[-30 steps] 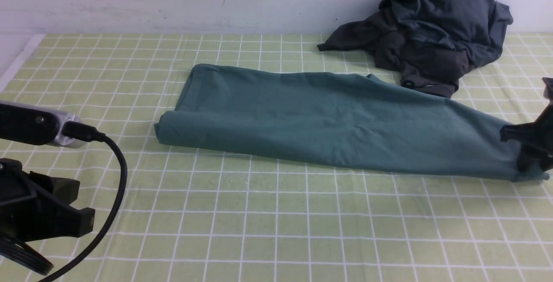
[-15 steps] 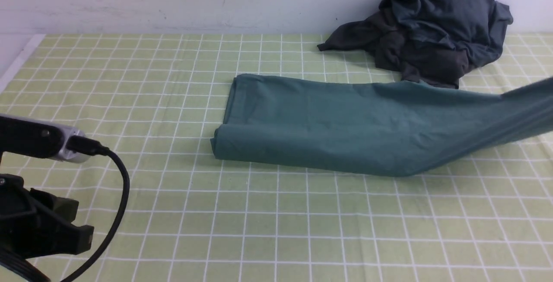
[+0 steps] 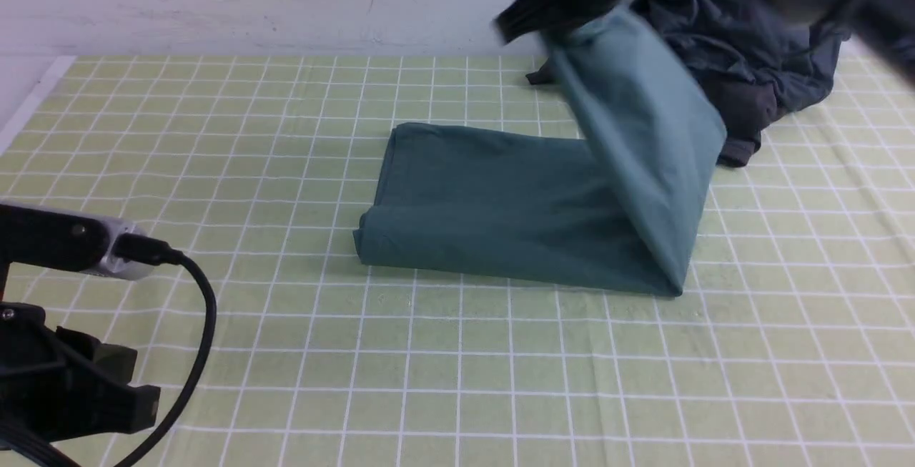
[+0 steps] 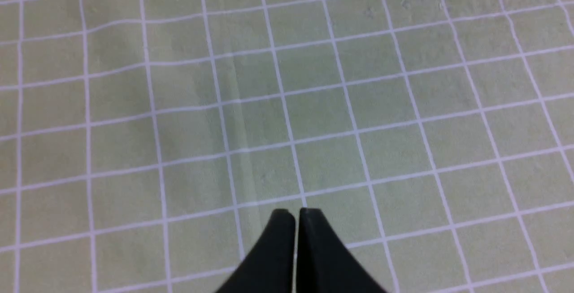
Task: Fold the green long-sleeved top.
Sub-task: Use the right arm to drag the right edge of the fabric to the left and folds it over the left edge
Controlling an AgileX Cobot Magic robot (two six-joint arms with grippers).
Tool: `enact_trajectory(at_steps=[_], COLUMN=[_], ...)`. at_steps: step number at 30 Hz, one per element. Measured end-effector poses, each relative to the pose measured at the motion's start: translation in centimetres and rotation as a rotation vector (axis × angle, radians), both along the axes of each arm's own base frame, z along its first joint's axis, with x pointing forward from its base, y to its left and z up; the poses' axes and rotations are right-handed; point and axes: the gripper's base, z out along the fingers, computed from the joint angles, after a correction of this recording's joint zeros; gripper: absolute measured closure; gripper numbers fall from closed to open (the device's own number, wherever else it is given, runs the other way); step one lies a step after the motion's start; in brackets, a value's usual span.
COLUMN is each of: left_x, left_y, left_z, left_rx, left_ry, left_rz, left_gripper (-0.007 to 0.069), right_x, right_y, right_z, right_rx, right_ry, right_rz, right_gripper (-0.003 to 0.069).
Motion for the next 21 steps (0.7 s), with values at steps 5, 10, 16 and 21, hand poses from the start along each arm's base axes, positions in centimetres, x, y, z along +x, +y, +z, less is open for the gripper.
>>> enact_trajectory(at_steps=[5,10,16,21], left_x=[-0.2,-0.1,-0.1,-0.1], left_y=[-0.1,-0.1,-0.1,-0.1], left_z=[-0.6,-0.5,-0.5,-0.5], left_rx=[-0.020,-0.027,-0.028,-0.029], left_ry=[0.021,0.010,0.009,0.008], left_rz=[0.004,0.007,0.007,0.007], left_gripper=[0.0628,0.0628,0.0628,0.0628], right_x=[-0.5,-0.5,-1.2,-1.3], right_y=[7.1,9.3,9.0,6.4], right_z=[-6.9,-10.7,-7.6,-3.1], right_rx=[-0.049,-0.073,-0.019,-0.027], right_ry=[0.059,0.111,0.090,0.056], right_rz=[0.125,0.152,0.152,0.117], right_gripper=[0.0639,0.0489,0.0312,0.0320])
